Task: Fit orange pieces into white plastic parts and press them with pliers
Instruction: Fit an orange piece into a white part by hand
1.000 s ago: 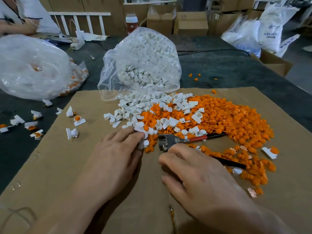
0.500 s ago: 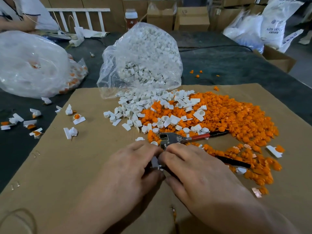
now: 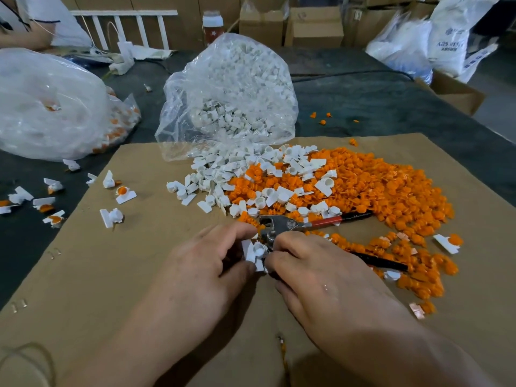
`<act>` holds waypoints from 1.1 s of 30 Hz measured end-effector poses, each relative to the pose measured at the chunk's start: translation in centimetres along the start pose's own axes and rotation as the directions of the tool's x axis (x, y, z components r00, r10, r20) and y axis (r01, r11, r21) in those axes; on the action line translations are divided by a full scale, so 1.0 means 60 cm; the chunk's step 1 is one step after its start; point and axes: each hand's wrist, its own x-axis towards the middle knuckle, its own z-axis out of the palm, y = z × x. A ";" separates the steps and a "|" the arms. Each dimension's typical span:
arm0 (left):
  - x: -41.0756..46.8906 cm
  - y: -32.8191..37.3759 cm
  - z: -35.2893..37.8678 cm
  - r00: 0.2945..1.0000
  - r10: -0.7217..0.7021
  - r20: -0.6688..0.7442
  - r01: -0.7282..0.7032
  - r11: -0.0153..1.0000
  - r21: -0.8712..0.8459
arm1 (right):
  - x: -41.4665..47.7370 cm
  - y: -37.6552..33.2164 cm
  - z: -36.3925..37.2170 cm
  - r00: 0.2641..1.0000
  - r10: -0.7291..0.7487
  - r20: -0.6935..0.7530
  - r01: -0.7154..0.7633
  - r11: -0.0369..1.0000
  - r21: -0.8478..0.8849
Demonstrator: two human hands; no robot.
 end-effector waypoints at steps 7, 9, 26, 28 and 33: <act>0.000 -0.007 -0.004 0.997 -0.068 -0.042 0.064 0.994 -0.083 | -0.003 0.000 -0.004 1.000 0.013 0.005 -0.013 1.000 0.005; -0.001 -0.006 -0.004 0.997 -0.065 -0.039 0.062 0.994 -0.085 | -0.005 0.001 -0.005 1.000 0.020 -0.013 -0.020 1.000 0.022; 0.000 0.012 -0.004 0.916 -0.323 -0.237 0.210 0.892 -0.401 | -0.011 0.024 0.000 0.893 0.413 -0.179 -0.087 0.549 0.832; 0.001 0.016 -0.006 0.917 -0.356 -0.180 0.205 0.807 -0.554 | -0.008 0.026 -0.001 0.904 0.427 -0.032 -0.090 0.262 0.961; -0.002 0.027 -0.003 0.953 -0.304 -0.012 0.191 0.628 -0.755 | -0.001 0.031 0.000 0.951 0.294 0.099 -0.070 -0.107 0.992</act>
